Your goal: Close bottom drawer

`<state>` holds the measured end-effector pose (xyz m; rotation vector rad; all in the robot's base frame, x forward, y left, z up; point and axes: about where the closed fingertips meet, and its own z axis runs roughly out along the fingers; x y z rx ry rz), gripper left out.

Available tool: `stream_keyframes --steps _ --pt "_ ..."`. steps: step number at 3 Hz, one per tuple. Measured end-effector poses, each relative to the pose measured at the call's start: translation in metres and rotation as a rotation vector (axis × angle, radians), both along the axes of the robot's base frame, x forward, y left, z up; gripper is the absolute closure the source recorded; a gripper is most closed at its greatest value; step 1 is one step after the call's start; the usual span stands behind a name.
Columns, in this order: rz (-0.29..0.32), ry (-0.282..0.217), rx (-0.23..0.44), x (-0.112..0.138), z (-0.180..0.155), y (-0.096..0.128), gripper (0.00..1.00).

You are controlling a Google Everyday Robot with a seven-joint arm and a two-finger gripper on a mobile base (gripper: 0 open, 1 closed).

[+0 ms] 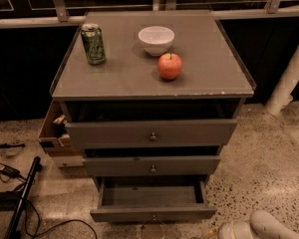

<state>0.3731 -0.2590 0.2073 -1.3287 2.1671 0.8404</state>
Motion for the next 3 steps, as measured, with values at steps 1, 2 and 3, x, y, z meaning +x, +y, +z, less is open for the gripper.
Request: stream_keyframes --steps 1,2,3 --pt "0.023 -0.038 0.020 0.000 -0.005 0.007 1.00" --pt "0.111 -0.228 0.030 0.007 -0.007 0.046 1.00" --pt "0.152 -0.372 0.017 0.021 -0.010 0.070 1.00"
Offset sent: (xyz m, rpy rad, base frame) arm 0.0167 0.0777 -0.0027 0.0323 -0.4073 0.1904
